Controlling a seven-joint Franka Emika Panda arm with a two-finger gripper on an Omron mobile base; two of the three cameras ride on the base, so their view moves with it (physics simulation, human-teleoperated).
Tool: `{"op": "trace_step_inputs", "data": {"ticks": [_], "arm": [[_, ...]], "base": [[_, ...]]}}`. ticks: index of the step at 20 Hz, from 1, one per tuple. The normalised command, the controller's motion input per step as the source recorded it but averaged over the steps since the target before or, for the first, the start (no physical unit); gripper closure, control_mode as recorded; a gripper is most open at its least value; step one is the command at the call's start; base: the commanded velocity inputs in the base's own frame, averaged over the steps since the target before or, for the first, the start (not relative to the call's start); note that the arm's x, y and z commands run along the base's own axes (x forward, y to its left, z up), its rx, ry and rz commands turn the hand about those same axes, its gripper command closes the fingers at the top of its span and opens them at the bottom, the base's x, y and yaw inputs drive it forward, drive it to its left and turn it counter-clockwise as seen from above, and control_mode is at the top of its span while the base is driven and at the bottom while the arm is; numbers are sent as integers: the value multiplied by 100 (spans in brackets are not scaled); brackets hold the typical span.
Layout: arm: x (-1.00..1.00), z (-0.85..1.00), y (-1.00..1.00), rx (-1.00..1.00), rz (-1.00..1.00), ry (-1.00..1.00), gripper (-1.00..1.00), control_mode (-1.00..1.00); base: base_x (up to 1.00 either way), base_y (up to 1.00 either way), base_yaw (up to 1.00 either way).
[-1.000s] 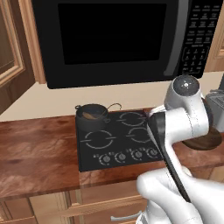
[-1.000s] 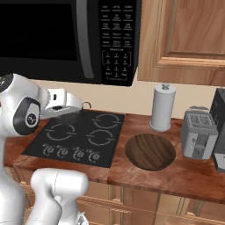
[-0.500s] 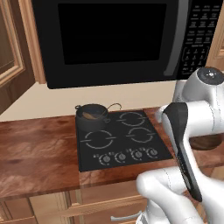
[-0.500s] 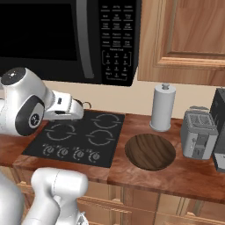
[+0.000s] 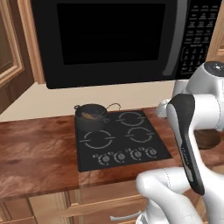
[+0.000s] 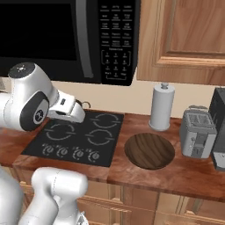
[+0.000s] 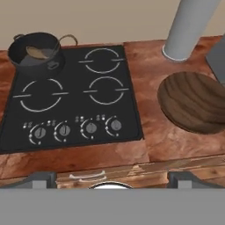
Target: Open the cabinet and move the ladle to the pot. Then close the cabinet.
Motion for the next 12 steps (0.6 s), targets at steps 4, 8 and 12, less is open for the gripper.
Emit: {"op": "trace_step_inputs", "data": {"ticks": [4, 8, 12], "arm": [[0, 0, 0, 0, 0, 0, -100, 100], [0, 0, 0, 0, 0, 0, -100, 100], [0, 0, 0, 0, 0, 0, -100, 100]], "base": [[-94, 0, -24], [-100, 0, -27], [-100, 33, -19]]}}
